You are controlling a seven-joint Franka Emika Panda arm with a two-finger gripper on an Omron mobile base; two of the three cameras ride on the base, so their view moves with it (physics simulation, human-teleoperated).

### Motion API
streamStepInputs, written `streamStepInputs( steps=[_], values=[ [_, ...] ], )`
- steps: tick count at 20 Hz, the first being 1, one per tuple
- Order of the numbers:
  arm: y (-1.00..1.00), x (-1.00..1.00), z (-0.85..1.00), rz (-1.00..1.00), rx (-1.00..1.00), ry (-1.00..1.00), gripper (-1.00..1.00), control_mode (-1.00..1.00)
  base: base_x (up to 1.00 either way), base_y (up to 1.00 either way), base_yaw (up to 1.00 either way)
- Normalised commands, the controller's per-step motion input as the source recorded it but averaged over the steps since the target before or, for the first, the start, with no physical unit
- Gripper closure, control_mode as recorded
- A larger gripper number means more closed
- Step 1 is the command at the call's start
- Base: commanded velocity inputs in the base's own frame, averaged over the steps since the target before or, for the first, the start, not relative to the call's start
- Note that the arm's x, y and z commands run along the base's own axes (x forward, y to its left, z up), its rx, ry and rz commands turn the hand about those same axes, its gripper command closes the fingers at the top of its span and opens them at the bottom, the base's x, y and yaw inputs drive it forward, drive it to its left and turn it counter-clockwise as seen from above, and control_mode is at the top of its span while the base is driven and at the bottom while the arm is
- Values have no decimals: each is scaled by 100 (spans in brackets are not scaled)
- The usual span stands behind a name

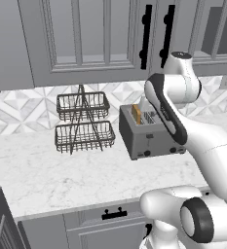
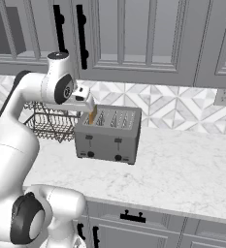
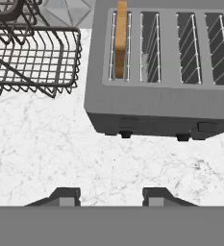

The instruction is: Start the toaster. Once the lever pops up, take the bread to the plate on the dining counter.

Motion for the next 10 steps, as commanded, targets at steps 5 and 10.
streamStepInputs(
  steps=[5, 10],
  values=[
    [0, -8, 0, 0, 0, 0, -100, -100, 0, 0, 0],
    [-6, -21, 0, 0, 0, 0, -100, -100, 0, 0, 0]
  ],
)
